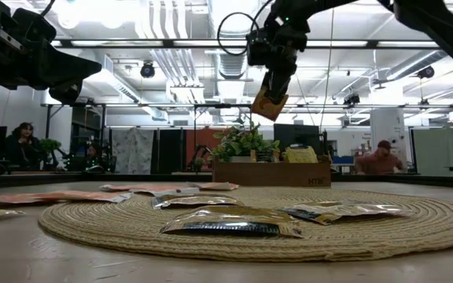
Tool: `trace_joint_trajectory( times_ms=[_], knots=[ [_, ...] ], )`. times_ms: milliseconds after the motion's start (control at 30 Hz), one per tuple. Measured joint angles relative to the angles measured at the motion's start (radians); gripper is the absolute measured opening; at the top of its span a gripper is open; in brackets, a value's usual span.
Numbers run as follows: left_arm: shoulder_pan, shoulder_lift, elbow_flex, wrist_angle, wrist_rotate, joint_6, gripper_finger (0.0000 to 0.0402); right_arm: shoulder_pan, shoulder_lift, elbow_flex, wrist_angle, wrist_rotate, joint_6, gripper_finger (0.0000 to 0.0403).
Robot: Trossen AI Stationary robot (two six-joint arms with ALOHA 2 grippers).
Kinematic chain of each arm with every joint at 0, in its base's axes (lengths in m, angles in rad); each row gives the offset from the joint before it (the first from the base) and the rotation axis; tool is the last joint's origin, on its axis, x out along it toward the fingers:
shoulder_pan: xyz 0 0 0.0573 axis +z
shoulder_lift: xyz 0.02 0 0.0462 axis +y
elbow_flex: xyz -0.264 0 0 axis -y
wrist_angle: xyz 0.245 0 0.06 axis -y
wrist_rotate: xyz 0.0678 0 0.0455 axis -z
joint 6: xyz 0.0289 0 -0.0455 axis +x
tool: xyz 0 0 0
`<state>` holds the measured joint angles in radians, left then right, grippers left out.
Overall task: Pick & Place Tea
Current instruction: Put the orange tea bag into the middle section of the wooden organizer
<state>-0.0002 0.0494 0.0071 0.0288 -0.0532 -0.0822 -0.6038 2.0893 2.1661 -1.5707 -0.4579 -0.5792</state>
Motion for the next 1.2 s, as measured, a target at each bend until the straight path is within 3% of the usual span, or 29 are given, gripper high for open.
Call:
trace_joint_trajectory(
  times_ms=[133, 900, 1200],
  knots=[
    [0.000, 0.000, 0.000, 0.000, 0.000, 0.000, 0.0000, 0.001, 0.035, -0.010, 0.000, -0.043, -0.002, 0.0008],
    [-0.001, 0.000, 0.000, 0.000, 0.000, 0.000, 0.0000, 0.001, 0.074, -0.193, -0.001, -0.043, -0.094, 0.0008],
    [-0.001, 0.000, 0.000, 0.000, 0.000, 0.000, 0.0000, 0.022, 0.105, -0.160, 0.005, -0.042, -0.106, 0.0008]
  ],
)
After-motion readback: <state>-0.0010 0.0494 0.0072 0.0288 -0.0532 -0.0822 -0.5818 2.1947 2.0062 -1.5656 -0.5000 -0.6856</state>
